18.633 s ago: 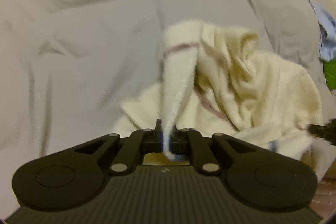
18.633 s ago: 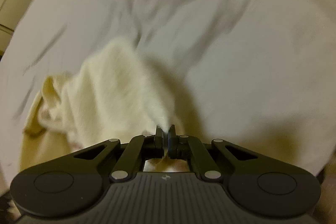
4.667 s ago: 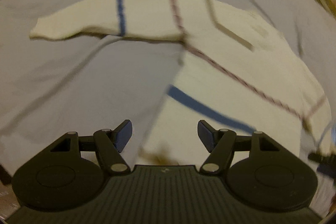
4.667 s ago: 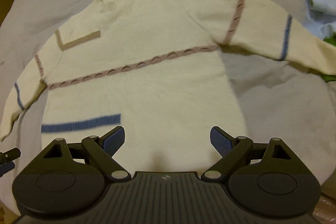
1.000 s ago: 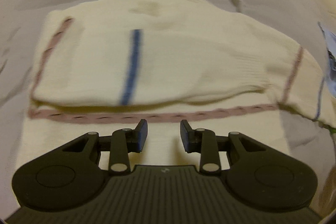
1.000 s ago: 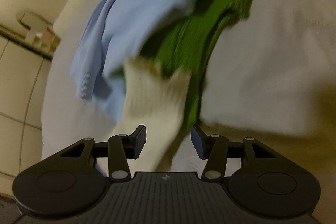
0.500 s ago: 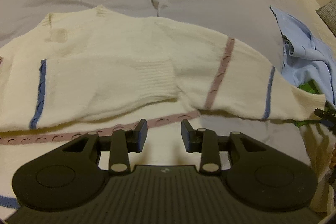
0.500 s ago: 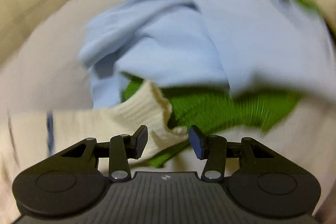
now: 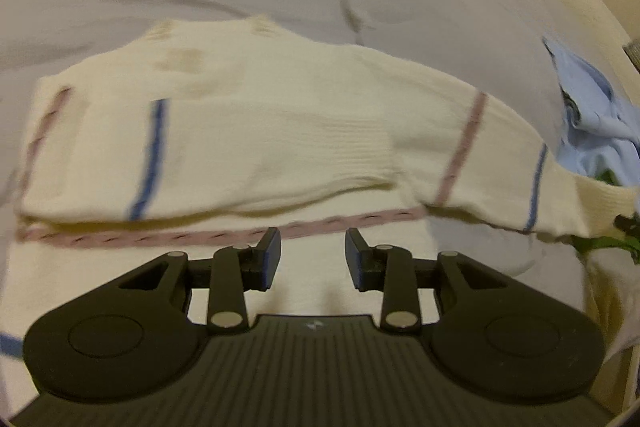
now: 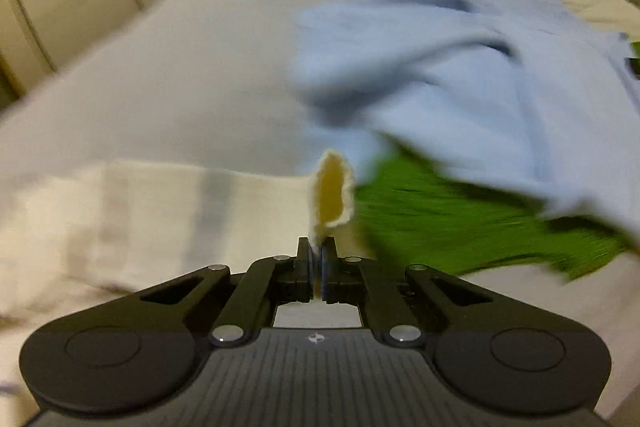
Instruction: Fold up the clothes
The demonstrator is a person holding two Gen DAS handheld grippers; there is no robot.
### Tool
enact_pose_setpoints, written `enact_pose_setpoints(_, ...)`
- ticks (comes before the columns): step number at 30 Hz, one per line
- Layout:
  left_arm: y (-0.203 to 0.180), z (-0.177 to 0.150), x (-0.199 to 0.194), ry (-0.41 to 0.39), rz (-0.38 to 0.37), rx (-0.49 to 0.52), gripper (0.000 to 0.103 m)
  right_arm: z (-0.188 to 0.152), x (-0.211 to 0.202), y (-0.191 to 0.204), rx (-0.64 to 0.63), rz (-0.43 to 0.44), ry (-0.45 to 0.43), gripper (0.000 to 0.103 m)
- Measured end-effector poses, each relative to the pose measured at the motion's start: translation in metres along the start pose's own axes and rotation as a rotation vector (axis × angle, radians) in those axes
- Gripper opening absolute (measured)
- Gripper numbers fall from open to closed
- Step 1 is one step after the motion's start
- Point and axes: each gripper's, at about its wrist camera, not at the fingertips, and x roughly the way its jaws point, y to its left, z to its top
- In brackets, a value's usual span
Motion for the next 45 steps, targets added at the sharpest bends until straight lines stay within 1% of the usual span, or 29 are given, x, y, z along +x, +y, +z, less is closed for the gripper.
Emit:
enact_pose_setpoints(2,0.024,-0.007,-0.011,0.002,0.021,-0.039,0.03,-0.005,-0.014,0.058,0.005,0.167,0.02,0.003)
enact_pose_setpoints(5,0.057,-0.024,-0.027,0.015,0.059,-0.084,0.029,-0.019,-0.024,0.15,-0.018,0.453,0.09,0.003)
enact_pose_setpoints(6,0.067,-0.03,-0.032,0.021,0.072,-0.096,0.03,-0.024,-0.024,0.176,-0.018,0.526,0.131,0.007)
enact_pose_setpoints(7,0.078,-0.038,-0.038,0.027,0.089,-0.11,0.03,-0.028,-0.022,0.197,-0.016,0.584,0.18,0.023)
enact_pose_setpoints(8,0.087,-0.045,-0.043,0.033,0.1,-0.126,0.03,-0.032,-0.019,0.211,-0.017,0.615,0.214,0.031)
enact_pose_setpoints(9,0.097,-0.052,-0.047,0.04,0.108,-0.144,0.03,-0.037,-0.018,0.22,-0.03,0.613,0.228,0.043)
enact_pose_setpoints(11,0.113,-0.063,-0.053,0.053,0.117,-0.183,0.03,-0.046,-0.014,0.223,-0.07,0.546,0.249,0.044)
enact_pose_setpoints(13,0.126,-0.072,-0.056,0.069,0.118,-0.219,0.03,-0.053,-0.002,0.21,-0.073,0.422,0.29,0.044)
enact_pose_setpoints(15,0.133,-0.078,-0.053,0.087,0.107,-0.247,0.03,-0.062,0.013,0.187,-0.05,0.283,0.341,0.044)
enact_pose_setpoints(17,0.131,-0.075,-0.043,0.094,0.067,-0.27,0.031,-0.07,0.025,0.16,-0.014,0.162,0.385,0.044)
enact_pose_setpoints(19,0.127,-0.066,-0.029,0.096,0.013,-0.301,0.033,-0.077,0.03,0.136,0.029,0.09,0.415,0.044)
enact_pose_setpoints(21,0.125,-0.058,-0.009,0.102,-0.032,-0.346,0.035,-0.08,0.033,0.118,0.061,0.044,0.431,0.044)
enact_pose_setpoints(23,0.125,-0.048,0.013,0.107,-0.061,-0.402,0.038,-0.081,0.035,0.108,0.067,0.023,0.439,0.045)
enact_pose_setpoints(24,0.126,-0.045,0.024,0.109,-0.069,-0.433,0.04,-0.08,0.037,0.105,0.064,0.018,0.444,0.047)
enact_pose_setpoints(25,0.128,-0.042,0.035,0.114,-0.064,-0.454,0.043,-0.078,0.044,0.102,0.06,0.016,0.45,0.05)
enact_pose_setpoints(27,0.13,-0.036,0.056,0.126,-0.048,-0.487,0.044,-0.078,0.05,0.1,0.056,0.011,0.461,0.053)
enact_pose_setpoints(28,0.131,-0.034,0.067,0.137,-0.052,-0.492,0.042,-0.079,0.052,0.101,0.059,0.006,0.467,0.054)
enact_pose_setpoints(29,0.127,-0.031,0.073,0.145,-0.051,-0.471,0.035,-0.081,0.054,0.101,0.062,0.001,0.472,0.054)
enact_pose_setpoints(30,0.123,-0.028,0.078,0.152,-0.048,-0.443,0.026,-0.083,0.055,0.101,0.066,-0.003,0.48,0.054)
enact_pose_setpoints(31,0.118,-0.025,0.082,0.159,-0.046,-0.416,0.007,-0.085,0.055,0.101,0.068,-0.007,0.487,0.054)
enact_pose_setpoints(32,0.113,-0.017,0.073,0.13,-0.069,-0.386,0.003,-0.087,0.057,0.103,0.067,-0.013,0.495,0.054)
enact_pose_setpoints(34,0.103,0.001,0.047,0.051,-0.128,-0.324,0.003,-0.088,0.06,0.105,0.068,-0.017,0.505,0.054)
enact_pose_setpoints(35,0.1,0.012,0.028,-0.009,-0.156,-0.29,0.003,-0.088,0.062,0.107,0.067,-0.018,0.508,0.054)
enact_pose_setpoints(37,0.103,0.036,-0.02,-0.16,-0.182,-0.212,0.003,-0.087,0.064,0.111,0.061,-0.019,0.512,0.054)
enact_pose_setpoints(38,0.11,0.045,-0.035,-0.212,-0.148,-0.172,0.003,-0.086,0.066,0.114,0.059,-0.017,0.513,0.054)
enact_pose_setpoints(40,0.124,0.06,-0.06,-0.3,-0.056,-0.091,0.003,-0.086,0.069,0.12,0.057,-0.011,0.515,0.054)
enact_pose_setpoints(41,0.137,0.065,-0.064,-0.308,-0.013,-0.06,0.003,-0.086,0.072,0.123,0.053,-0.007,0.516,0.054)
enact_pose_setpoints(44,0.174,0.067,-0.044,-0.238,0.092,-0.028,0.003,-0.089,0.077,0.134,0.036,0.003,0.519,0.054)
enact_pose_setpoints(45,0.179,0.066,-0.036,-0.221,0.109,-0.019,0.003,-0.09,0.078,0.138,0.029,0.002,0.521,0.054)
